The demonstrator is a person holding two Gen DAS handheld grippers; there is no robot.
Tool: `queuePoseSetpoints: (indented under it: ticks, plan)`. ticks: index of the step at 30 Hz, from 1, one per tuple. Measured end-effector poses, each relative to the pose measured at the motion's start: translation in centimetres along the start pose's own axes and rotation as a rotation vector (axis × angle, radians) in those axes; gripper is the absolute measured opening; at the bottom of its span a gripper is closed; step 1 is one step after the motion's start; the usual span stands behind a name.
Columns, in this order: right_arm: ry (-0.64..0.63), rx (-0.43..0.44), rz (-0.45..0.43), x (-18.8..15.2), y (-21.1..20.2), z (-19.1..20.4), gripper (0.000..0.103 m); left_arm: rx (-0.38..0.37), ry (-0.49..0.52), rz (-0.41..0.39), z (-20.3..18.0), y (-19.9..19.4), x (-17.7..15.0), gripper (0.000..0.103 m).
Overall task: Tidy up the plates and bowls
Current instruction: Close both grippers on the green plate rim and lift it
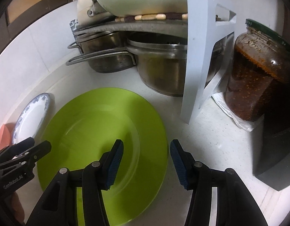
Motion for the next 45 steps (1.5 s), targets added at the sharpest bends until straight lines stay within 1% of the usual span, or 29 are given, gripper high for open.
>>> queuePoseSetpoints:
  ticks: [4,8,11,14,16,19,21,26,32,38,45]
  plan:
    - [0.006,-0.001,0.015,0.2,0.8,-0.3,0.053,-0.012,-0.004,0.018,0.0,1.0,0.0,0.060]
    - [0.002,-0.007,0.020,0.3,1.5,-0.1,0.052,-0.018,-0.006,0.024,-0.1,1.5,0.2,0.057]
    - [-0.008,-0.010,0.024,0.3,1.8,0.0,0.052,-0.034,-0.015,0.036,-0.1,1.9,0.1,0.052]
    - [-0.016,-0.011,0.036,0.2,2.1,0.1,0.047,-0.052,-0.032,0.052,-0.1,2.5,0.0,0.049]
    - [-0.022,-0.015,0.034,0.2,2.3,0.3,0.046,-0.043,-0.038,0.053,0.0,2.6,-0.1,0.045]
    - [-0.021,-0.017,0.032,0.3,2.3,0.3,0.045,-0.040,-0.039,0.053,0.0,2.6,0.0,0.044]
    - [-0.021,-0.020,0.034,0.3,2.3,0.2,0.045,-0.032,-0.037,0.053,0.2,2.7,0.1,0.042]
    - [-0.025,-0.029,0.043,0.5,2.4,0.4,0.043,-0.027,-0.045,0.053,0.5,2.7,0.2,0.039]
    - [-0.034,-0.035,0.049,0.3,1.9,0.7,0.042,-0.014,-0.048,0.050,0.8,2.2,0.1,0.039]
    - [-0.039,-0.022,0.049,-0.2,0.4,1.4,0.041,0.010,-0.036,0.021,1.4,0.2,-0.2,0.039]
    - [-0.063,-0.022,0.035,-0.9,-2.2,2.4,0.041,0.009,-0.060,0.003,1.9,-2.5,-1.1,0.039]
Point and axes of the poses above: each gripper's, at about its wrist camera, not at the fingertips, and y roughly the way its jaws point, z to its left, x to its top, the point moved 10 cm from there along y, roughly the way its jaws point, and after that the axes turned 11 degrees about y, right-handed, at the moved point
